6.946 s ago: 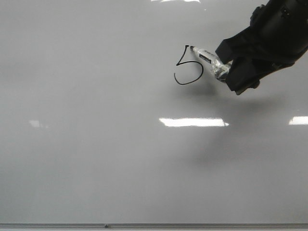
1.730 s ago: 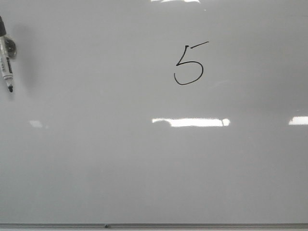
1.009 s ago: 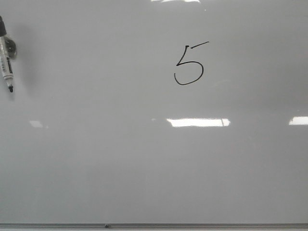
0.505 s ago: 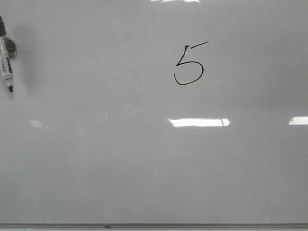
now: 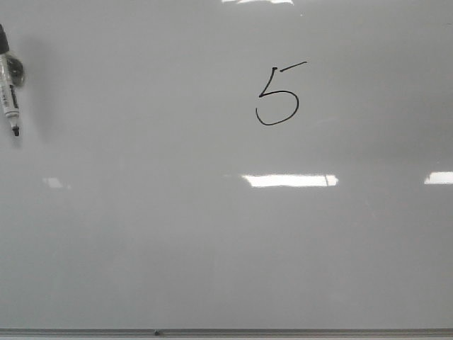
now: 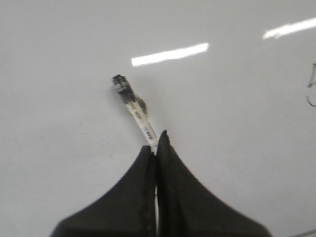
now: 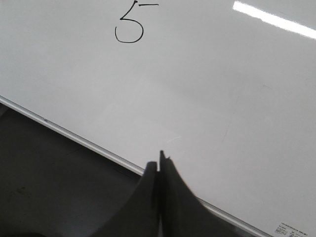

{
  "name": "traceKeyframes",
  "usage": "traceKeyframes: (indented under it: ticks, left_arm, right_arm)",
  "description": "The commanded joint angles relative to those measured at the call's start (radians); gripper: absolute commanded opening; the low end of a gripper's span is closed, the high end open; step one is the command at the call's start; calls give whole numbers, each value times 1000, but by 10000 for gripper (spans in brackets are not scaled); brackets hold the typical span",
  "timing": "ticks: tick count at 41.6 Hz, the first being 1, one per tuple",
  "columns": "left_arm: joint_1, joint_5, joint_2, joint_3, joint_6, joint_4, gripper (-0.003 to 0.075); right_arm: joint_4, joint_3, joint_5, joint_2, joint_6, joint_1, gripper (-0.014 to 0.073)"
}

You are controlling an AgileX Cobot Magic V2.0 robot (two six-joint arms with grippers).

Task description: Write number 5 on whiteboard

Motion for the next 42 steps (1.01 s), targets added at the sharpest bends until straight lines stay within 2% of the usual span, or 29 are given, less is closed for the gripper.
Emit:
traceKeyframes:
  ticks: [1,6,14,17,23,41,42]
  left_arm:
    - [77,-164,-98,82,1,1,-20]
    - [163,-226,-219,216,1,2,-20]
    - [227,-326,-353,381,1,-3,-20]
    - [229,-374,-382,444,-35,1,-20]
    - [219,-451,-432,546,-190,99,-20]
    - [183,-654,-507,729,-188,97,-20]
    - [183,-634,-507,731,-188,97,-20]
  right_arm:
    - [-5,-22,-71,7,-10,-5,-69]
    - [-5,-22,-71,7,-10,-5,-69]
    - [-5,-22,-71,7,-10,-5,-69]
    - [-5,-22,-71,7,-10,-5,-69]
    - [-5,-22,-71,7,-10,-5,-69]
    - [-5,-22,-71,7,-10,-5,-69]
    - [-5,-22,-71,7,-10,-5,-69]
